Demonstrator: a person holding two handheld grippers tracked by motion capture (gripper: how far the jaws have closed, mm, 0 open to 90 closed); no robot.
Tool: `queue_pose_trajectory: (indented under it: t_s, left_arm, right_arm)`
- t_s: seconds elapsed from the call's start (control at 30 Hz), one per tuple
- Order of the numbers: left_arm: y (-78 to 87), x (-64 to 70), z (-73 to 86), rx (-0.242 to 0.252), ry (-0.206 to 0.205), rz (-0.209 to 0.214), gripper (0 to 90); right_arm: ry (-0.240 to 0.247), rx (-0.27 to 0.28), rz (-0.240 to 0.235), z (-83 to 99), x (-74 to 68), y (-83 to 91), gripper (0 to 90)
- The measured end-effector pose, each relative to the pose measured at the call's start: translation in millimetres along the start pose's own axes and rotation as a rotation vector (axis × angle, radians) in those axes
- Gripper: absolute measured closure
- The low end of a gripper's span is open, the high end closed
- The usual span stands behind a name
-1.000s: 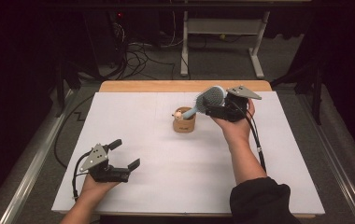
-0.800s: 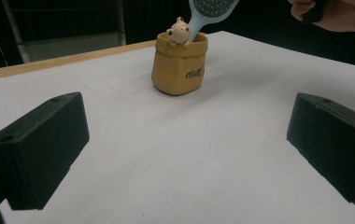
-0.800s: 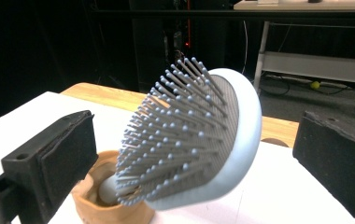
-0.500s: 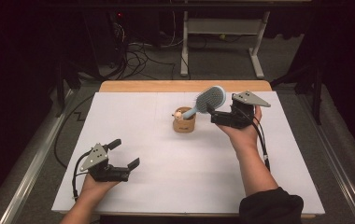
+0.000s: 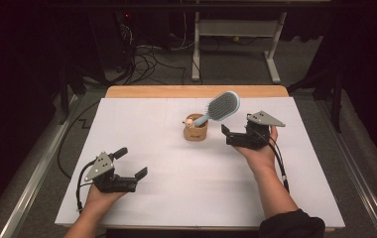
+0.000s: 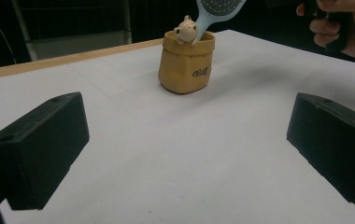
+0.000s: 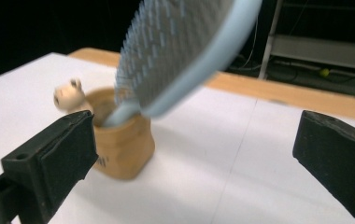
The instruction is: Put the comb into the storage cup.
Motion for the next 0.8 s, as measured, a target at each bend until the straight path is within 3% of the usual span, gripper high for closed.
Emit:
queue_pose_trajectory:
  t_s: [0.37,0.8]
  left_arm:
    - [-0.4,-2.0,2.5,-0.011,0.022,-0.002,0.0]
    - [-1.1,-6.7,4.5,-0.032,0.018,-0.022,0.0]
  right_arm:
    - [-0.001,-0.044,0.028,40.9,15.1,6.5,0.4]
    - [0.033,-0.024,0.041,68.8,18.7,44.6,0.4]
Point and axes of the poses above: each handheld gripper's, and its own axes: y roughly backward along the jaws, z roughly out of its underside, x roughly to its right, the point moved 1 cm from there along -y, roughly forward along the jaws, and after that the axes turned 12 degrees about -y, right-handed, at the moved point
